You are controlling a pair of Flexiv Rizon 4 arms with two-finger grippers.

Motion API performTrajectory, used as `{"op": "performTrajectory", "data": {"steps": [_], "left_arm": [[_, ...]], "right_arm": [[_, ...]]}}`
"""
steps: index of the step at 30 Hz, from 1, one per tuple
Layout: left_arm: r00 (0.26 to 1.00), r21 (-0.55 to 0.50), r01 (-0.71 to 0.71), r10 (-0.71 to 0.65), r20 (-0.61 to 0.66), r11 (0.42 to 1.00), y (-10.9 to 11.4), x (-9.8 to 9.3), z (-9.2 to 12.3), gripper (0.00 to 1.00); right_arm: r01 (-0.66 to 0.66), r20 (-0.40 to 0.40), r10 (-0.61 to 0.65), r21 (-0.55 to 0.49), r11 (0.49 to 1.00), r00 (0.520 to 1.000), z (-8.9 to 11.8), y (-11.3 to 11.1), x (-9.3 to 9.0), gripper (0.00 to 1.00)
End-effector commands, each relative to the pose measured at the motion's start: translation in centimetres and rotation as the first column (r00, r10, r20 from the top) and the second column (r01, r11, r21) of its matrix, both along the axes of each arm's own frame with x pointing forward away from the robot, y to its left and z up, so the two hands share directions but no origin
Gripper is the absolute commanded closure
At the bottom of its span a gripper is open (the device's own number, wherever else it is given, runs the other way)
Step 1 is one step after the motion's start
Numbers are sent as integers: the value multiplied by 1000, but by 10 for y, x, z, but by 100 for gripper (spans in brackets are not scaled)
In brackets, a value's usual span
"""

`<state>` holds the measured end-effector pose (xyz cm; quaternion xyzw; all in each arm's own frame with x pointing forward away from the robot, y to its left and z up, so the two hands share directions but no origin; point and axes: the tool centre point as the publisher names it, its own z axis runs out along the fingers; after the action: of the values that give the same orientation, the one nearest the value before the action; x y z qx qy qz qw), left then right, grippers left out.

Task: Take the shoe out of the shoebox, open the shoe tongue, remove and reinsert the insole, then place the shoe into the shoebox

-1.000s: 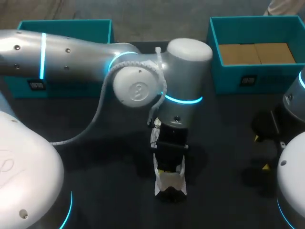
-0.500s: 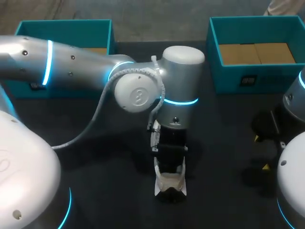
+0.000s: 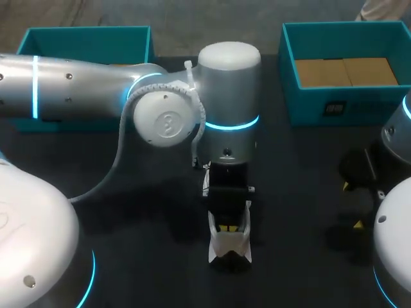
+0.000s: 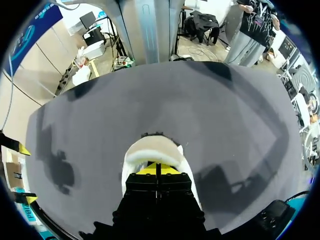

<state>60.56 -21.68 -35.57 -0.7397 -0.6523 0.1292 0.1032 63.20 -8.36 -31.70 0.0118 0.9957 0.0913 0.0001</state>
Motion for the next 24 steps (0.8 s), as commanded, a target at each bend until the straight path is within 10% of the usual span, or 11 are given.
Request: {"op": "performTrajectory", "data": {"steps": [1,17,24], "left_arm": [[1000,19,-6,6,-14,1000,-7,-5,-19,100],[999,18,-30,29,13,999,-2,-11,-68,100],[997,-27,-36,37,62,999,1,2,-37,100]], "right_arm": [[1,2,-1,-1,1000,1000,0,0,-2,0],[1,2,-1,-1,1000,1000,0,0,-2,0],[1,2,-1,-1,1000,1000,0,0,-2,0]]}}
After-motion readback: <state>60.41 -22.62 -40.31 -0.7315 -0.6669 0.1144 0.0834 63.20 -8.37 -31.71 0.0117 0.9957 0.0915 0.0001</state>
